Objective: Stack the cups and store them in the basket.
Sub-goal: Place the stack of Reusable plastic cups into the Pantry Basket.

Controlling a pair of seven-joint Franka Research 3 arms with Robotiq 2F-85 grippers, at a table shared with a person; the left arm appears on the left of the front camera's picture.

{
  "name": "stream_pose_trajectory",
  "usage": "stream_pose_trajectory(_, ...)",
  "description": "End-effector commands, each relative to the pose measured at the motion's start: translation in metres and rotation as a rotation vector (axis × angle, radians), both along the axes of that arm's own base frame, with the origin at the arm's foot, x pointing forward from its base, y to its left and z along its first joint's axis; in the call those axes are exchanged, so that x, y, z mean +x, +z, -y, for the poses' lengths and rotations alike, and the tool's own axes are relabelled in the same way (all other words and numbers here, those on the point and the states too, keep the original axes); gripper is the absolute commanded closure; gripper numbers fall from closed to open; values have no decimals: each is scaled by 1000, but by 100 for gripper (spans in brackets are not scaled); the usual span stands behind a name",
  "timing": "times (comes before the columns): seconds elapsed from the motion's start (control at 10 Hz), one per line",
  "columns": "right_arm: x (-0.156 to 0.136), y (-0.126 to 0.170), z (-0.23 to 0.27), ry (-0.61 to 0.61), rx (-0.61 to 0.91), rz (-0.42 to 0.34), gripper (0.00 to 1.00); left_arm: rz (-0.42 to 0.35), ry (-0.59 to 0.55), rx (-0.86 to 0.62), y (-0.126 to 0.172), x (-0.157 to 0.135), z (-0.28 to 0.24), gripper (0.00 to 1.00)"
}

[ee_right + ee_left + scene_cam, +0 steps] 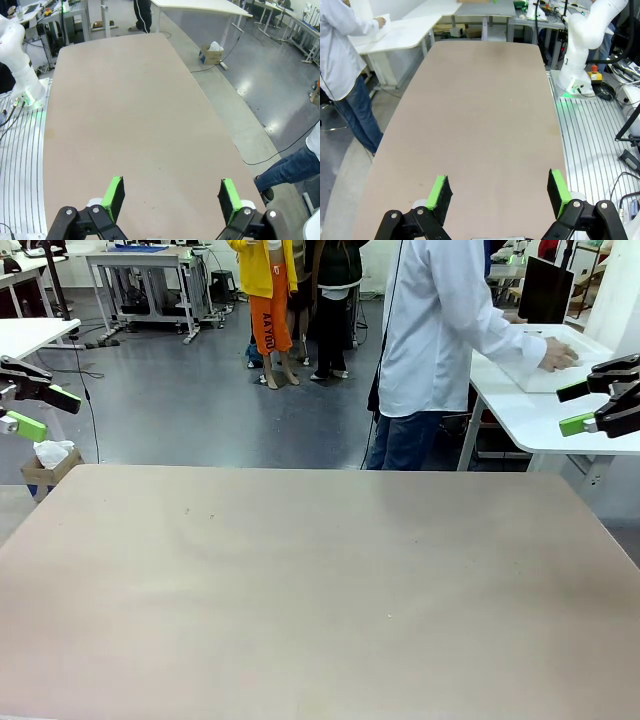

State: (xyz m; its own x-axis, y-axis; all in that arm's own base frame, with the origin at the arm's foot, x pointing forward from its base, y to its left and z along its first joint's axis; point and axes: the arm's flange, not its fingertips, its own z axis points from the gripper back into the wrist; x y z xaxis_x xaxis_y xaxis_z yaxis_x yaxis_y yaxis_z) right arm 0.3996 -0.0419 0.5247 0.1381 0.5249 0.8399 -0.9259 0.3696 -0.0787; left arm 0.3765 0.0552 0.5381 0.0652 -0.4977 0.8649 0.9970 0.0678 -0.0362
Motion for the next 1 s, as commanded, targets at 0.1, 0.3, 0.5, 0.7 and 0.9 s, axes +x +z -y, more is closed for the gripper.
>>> stream_pose_trajectory(0.1,-1,3,-1,-10,15,-7,0,-9,0,-8,3,-1,1,0)
stream_pose_trajectory(0.3,-1,3,-1,-10,15,-7,0,-9,0,-8,3,-1,1,0)
stream_pose_trajectory(0.5,-1,3,-1,-10,15,-7,0,-9,0,-8,3,-1,1,0)
stream_pose_trajectory(0.7,-1,3,-1,-10,15,-7,0,-9,0,-8,3,-1,1,0)
stream_pose_trajectory(0.9,-1,3,-1,-10,15,-7,0,-9,0,-8,3,-1,1,0)
